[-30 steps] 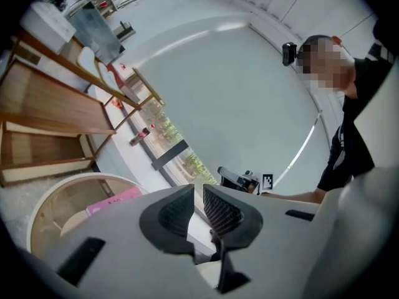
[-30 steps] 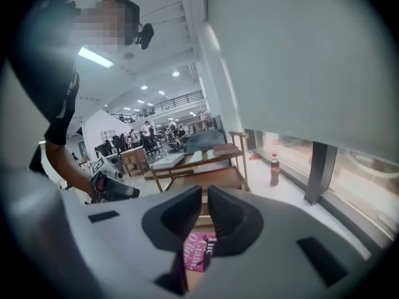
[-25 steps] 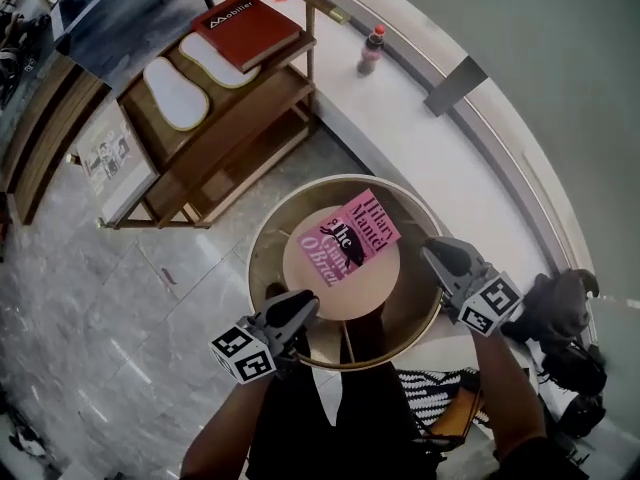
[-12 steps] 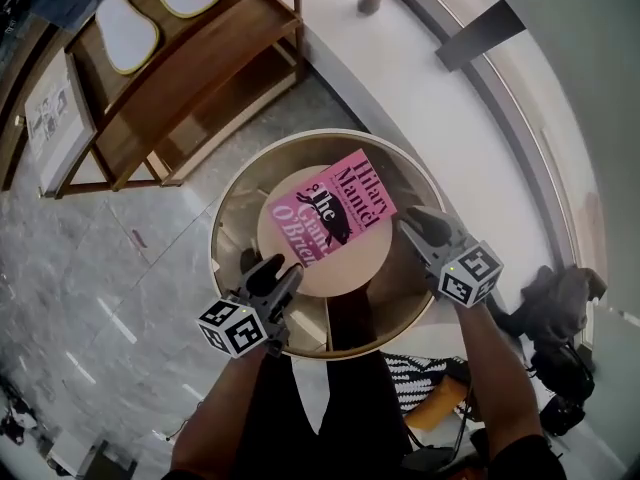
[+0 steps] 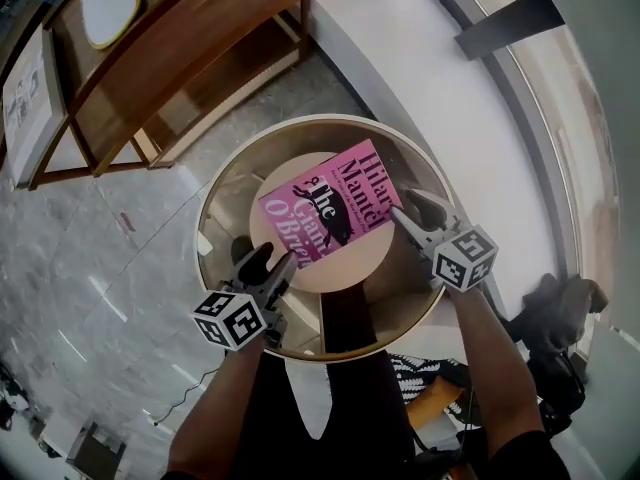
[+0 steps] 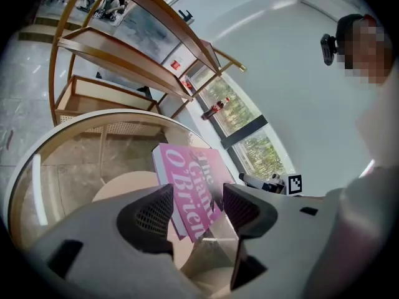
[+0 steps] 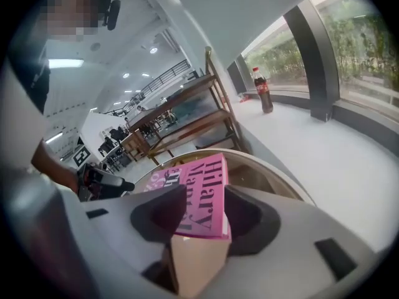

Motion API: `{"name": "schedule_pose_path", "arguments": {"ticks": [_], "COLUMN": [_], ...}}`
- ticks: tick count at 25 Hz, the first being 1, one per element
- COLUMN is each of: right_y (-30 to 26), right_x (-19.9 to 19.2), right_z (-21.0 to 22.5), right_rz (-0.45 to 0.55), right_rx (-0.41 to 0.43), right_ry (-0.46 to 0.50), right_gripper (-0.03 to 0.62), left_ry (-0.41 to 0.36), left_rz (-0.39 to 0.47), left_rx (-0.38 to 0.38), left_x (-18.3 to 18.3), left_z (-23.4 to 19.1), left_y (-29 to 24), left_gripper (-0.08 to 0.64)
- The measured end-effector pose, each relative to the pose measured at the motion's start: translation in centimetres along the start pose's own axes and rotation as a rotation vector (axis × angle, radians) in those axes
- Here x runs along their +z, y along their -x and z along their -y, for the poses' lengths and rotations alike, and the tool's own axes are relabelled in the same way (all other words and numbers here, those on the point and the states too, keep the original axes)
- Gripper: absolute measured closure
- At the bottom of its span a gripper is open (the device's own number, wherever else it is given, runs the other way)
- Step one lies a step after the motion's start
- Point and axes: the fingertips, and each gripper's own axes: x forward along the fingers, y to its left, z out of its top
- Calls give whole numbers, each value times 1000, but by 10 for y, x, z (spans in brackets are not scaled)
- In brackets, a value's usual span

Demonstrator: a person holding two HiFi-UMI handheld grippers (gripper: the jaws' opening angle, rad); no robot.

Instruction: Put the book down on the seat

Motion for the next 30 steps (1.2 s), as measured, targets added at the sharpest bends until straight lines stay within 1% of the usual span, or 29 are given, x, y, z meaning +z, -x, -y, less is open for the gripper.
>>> {"name": "schedule_pose_path", "arguments": {"ticks": [8,14,17,23,30], "right_y": [-11,-22,-26,-29,-33], "right_x": [-10,-14,-17,-21,-21], "right_z": [18,17,14,16,11], "right_rz": [-22,-55,-59,-71,-73], "right_rx": [-5,9,22,20,37], "right_ry": [-25,-54,-58,-61,-38], "right_gripper": [420,420,420,422,428], "left_ry": [-15,16,17,30,26], "left_rz": [2,-6,-9,-20,-36], "left_rx": [32,84,87,100,110], "left_x": [-6,-8,-7,-10,-10], "left_z": [-7,-19,-19,-22,-24], "left_y": [-13,-15,-20,-28,-34], "left_gripper": [325,325,325,325,325]}}
